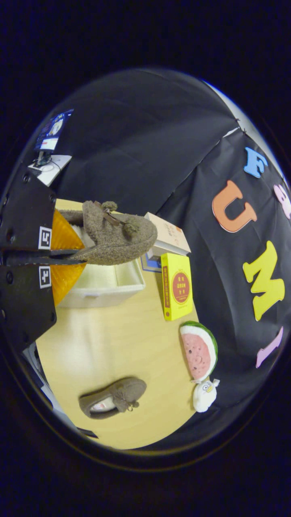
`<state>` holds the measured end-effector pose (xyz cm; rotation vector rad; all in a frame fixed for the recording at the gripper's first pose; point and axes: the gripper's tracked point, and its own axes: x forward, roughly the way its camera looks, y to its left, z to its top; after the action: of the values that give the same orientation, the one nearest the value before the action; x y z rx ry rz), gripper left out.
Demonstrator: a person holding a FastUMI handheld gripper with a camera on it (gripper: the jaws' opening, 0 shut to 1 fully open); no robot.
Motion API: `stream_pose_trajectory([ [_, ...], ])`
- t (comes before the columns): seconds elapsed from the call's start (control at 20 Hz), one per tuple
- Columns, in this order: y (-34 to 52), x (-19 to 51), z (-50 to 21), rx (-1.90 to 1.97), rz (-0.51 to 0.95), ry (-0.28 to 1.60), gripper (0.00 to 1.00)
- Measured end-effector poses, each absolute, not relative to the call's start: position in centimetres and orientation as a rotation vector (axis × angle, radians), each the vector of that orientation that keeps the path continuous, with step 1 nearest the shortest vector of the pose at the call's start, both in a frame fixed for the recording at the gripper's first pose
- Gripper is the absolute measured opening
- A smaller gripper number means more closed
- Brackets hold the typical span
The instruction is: Open the storage box then place both shoes into the box .Put the left shoe in first, then the right shoe, with the right side of both shoes facing outward in a uniform manner.
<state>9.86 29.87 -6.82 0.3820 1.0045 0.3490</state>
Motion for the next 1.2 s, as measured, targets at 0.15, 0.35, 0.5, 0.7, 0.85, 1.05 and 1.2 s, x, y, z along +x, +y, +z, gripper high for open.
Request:
stream_pose_trajectory([
  [0.15, 32.1, 10.8, -9.5, 0.405, 0.295, 1.008, 0.01],
  [0.35, 33.3, 12.8, -14.4, 0.387, 0.187, 1.017, 0.01],
  [0.5, 34.5, 13.1, -17.4, 0.345, 0.153, 1.04, 0.01],
  [0.7, 36.3, 13.1, -20.9, 0.307, 0.126, 1.106, 0.01],
  [0.85, 38.0, 12.7, -22.7, 0.269, 0.149, 1.179, 0.01],
  [1.05, 38.5, 12.9, -22.9, 0.206, 0.161, 1.204, 0.01],
  [1.2, 38.7, 12.8, -23.2, 0.19, 0.175, 1.234, 0.03],
])
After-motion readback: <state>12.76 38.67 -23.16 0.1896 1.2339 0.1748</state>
